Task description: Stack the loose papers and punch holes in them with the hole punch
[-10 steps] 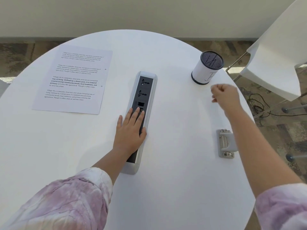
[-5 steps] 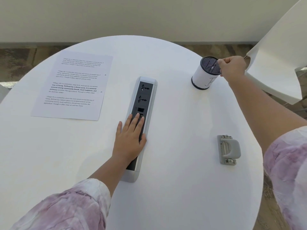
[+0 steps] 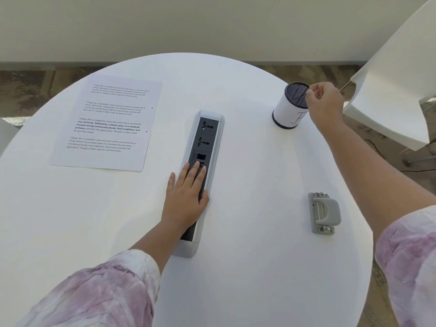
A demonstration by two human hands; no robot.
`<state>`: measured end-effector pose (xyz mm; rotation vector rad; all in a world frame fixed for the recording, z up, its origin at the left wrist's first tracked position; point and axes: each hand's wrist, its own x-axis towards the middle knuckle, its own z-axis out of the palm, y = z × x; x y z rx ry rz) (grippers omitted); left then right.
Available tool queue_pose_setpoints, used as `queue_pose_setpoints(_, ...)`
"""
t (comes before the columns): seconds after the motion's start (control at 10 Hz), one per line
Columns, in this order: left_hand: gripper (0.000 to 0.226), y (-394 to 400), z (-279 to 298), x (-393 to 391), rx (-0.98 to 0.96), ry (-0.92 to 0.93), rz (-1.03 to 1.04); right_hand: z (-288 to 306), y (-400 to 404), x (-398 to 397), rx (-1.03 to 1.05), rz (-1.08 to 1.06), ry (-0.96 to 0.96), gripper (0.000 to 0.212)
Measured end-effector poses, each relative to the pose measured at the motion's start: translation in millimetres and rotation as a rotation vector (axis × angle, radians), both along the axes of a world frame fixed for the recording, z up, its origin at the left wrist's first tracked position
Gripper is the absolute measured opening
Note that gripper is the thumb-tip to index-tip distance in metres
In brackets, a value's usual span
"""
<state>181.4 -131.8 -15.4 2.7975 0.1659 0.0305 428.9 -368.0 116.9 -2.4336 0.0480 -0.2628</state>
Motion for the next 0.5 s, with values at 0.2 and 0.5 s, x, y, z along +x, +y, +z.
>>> queue_pose_setpoints(0.2,0.068,1,5,0,0.012,0.088,-0.021,-12,12,-50,-0.066,0.176,-0.082,0.045)
queue_pose_setpoints(0.5,0.082,18,15,-22,-0.011,0.113,-0.095,-48,38,-153,-0.27,0.326,-0.065,0.07)
